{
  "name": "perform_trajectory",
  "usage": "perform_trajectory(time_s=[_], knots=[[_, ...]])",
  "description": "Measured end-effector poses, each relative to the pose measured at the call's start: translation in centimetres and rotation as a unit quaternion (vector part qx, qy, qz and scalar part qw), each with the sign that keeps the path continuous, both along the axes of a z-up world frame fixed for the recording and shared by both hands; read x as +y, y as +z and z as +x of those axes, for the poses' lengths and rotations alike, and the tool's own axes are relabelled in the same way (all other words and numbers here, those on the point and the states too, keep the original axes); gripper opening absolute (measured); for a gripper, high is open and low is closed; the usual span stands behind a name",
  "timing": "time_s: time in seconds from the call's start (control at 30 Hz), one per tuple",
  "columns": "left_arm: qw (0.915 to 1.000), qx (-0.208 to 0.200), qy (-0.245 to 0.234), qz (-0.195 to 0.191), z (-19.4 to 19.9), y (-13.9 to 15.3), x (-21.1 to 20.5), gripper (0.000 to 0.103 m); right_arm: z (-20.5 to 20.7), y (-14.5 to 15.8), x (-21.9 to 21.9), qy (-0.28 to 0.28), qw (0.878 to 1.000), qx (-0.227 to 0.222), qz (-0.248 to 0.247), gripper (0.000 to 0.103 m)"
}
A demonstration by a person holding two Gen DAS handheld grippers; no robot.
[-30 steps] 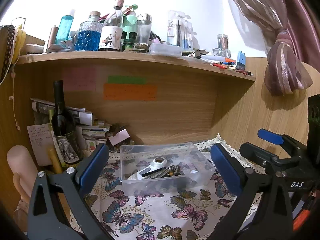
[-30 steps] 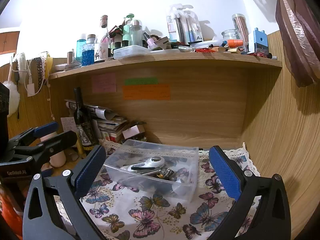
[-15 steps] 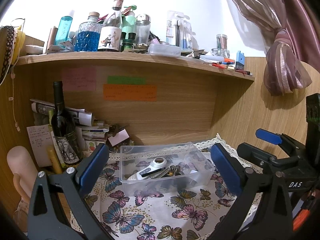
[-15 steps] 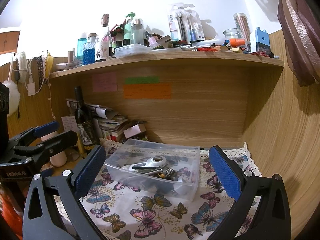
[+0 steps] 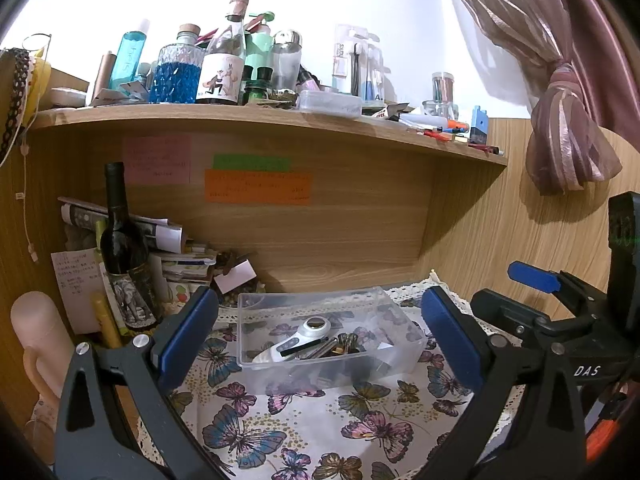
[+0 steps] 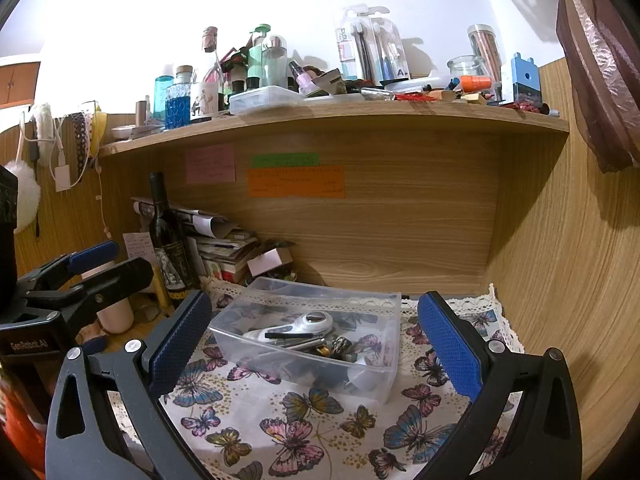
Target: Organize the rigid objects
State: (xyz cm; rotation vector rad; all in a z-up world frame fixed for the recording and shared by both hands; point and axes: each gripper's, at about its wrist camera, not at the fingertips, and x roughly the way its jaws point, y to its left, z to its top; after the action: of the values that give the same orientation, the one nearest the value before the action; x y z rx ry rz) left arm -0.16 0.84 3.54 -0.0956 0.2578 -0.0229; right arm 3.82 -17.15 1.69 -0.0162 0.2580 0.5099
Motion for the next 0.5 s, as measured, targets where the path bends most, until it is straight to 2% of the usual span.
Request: perform_trajectory(time_s=[0.5], knots=[[0.9999,0.012,-0.008,0.001,0.44,-0.39,0.03,0.103,0.20,-0.13,0.24,0.000,1.000,0.004,-0.001,0.103]])
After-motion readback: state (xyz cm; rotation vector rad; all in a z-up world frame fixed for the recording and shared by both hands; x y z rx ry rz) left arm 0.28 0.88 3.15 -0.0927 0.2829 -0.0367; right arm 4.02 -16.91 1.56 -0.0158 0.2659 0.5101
